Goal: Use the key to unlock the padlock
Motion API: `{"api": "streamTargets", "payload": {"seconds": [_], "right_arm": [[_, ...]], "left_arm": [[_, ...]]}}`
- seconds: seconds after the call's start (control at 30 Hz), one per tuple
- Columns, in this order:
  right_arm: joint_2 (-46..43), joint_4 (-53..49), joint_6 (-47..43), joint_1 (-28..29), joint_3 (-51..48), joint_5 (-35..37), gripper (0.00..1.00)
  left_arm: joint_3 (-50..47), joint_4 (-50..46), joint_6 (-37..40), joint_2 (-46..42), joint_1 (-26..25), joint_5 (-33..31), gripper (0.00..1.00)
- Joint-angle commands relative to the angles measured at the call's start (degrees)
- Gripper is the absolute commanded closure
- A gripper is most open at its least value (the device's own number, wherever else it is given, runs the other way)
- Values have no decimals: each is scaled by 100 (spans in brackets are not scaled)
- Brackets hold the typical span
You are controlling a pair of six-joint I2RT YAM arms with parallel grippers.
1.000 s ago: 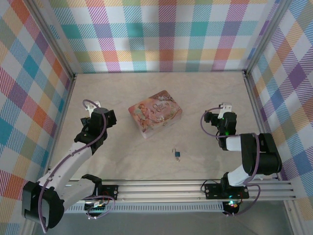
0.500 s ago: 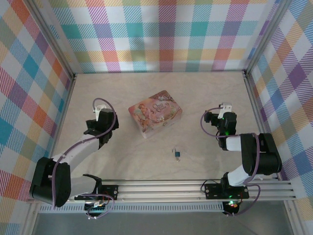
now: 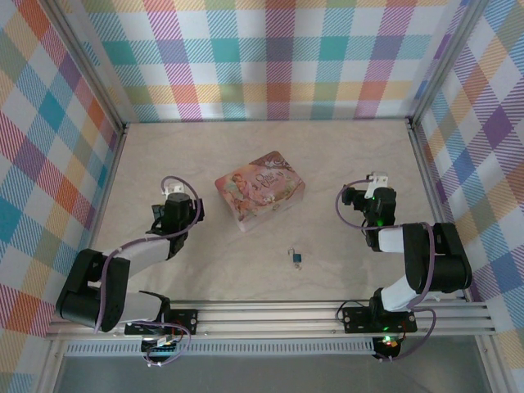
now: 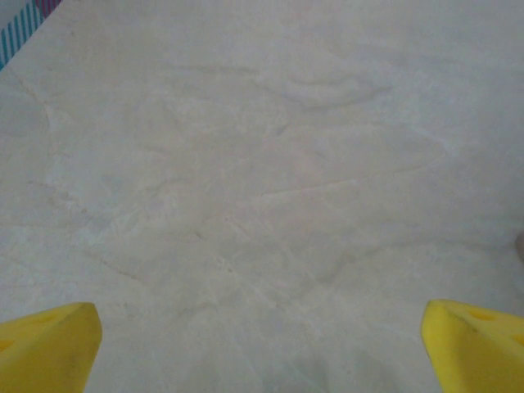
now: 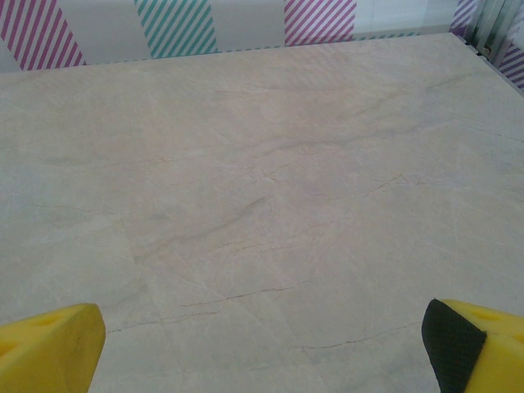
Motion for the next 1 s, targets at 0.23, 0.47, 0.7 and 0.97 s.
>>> {"api": "streamTargets", "payload": {"seconds": [0.23, 0.47, 0.7, 0.97], "right_arm": [[18, 32, 46, -33, -2, -100, 0], [19, 27, 42, -35, -3, -99, 0], [19, 31, 40, -34, -5, -99, 0], [19, 32, 47, -32, 2, -96, 0]], "left_arm": [[-1299, 2521, -372, -661, 614, 470, 0], [-1133, 2367, -304, -568, 766, 859, 0], [-724, 2035, 261, -233, 760, 1489, 0], [-991, 2653, 440, -225, 779, 1460, 0]]}}
